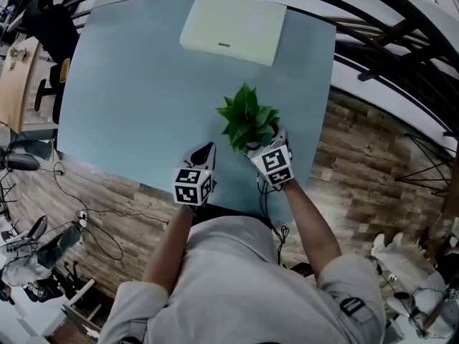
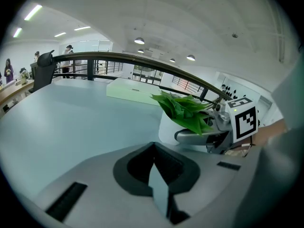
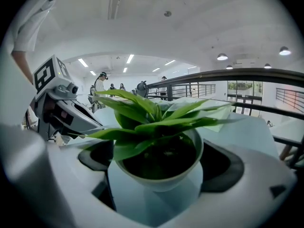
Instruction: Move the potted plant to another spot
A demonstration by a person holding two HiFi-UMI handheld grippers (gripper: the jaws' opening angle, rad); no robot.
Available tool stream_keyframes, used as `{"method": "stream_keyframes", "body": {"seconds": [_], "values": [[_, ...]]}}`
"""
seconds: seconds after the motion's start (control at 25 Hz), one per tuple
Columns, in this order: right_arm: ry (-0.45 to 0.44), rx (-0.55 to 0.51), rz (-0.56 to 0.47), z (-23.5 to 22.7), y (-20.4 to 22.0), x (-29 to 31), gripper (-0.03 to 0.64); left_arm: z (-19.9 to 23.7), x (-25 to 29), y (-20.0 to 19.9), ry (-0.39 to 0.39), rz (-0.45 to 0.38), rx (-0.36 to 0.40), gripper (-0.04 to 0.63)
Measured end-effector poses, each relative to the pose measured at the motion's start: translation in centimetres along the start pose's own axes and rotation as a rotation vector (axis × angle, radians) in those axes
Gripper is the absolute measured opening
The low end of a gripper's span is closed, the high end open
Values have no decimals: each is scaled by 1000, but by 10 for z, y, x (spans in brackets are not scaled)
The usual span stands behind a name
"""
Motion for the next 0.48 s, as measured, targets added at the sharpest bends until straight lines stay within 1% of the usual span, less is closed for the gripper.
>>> {"method": "stream_keyframes", "body": {"seconds": [0.2,0.32,0.4,0.48], "values": [[-1,32,-15,3,4,-12,551,2,-7,-2,5,-13,1,12],[8,72,-10,5,11,-23,551,5,-11,-2,9,-19,-1,12],[18,142,-23,5,13,-30,551,8,-13,-5,14,-14,1,12],[42,226,-48,2,13,-37,549,8,-11,-12,37,-7,13,12]]}}
Point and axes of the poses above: the fingertips, and each gripper's own axes: x forward along the fingers, z to its left, y out of its underside, the point moved 4 cm from there along -x, backward along the fingers, and after that the axes turned 12 degrees about -x, right-handed, at the moved point
